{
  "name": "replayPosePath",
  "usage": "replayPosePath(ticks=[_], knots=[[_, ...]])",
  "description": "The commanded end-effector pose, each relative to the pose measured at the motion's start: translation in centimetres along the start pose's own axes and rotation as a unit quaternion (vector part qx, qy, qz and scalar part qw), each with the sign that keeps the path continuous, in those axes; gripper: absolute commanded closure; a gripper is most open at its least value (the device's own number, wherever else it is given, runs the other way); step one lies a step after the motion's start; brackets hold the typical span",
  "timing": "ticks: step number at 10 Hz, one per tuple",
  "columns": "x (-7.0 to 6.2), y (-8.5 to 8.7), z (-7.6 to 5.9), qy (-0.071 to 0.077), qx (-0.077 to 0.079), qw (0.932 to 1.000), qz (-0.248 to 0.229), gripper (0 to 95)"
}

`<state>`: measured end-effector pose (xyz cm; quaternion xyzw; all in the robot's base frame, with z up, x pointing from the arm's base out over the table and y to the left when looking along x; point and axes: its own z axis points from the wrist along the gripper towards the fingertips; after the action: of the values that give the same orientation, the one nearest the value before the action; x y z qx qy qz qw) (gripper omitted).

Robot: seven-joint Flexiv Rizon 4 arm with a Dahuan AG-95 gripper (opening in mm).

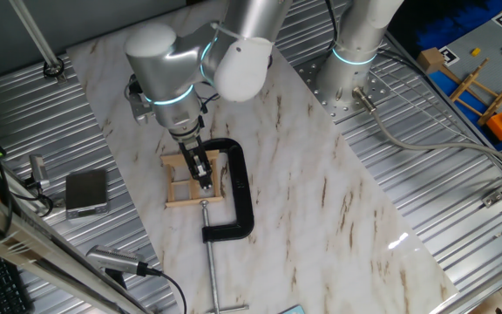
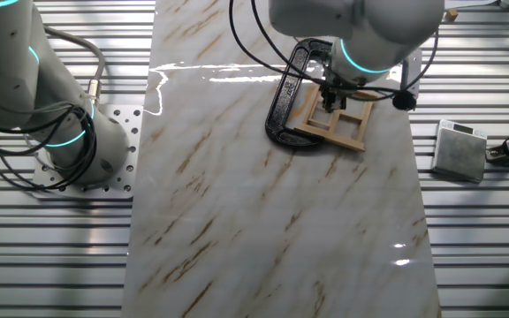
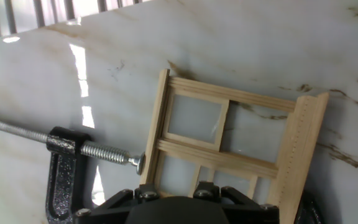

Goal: Open a sliding window

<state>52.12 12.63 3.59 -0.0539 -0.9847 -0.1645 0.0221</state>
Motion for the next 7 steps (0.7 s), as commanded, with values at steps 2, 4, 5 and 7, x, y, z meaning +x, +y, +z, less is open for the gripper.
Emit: replayPosePath(ticks=[2, 4, 5, 7], knots=[[-0.06, 0.04, 0.04, -0.002, -0.006, 1.0000, 0.000, 38.0], [-0.09, 0.01, 0.08, -0.002, -0.005, 1.0000, 0.000, 38.0], [-0.15, -0.08, 0.17, -0.002, -0.006, 1.0000, -0.001, 38.0], [-0.16, -0.08, 0.18, -0.002, -0.010, 0.9999, -0.002, 38.0]])
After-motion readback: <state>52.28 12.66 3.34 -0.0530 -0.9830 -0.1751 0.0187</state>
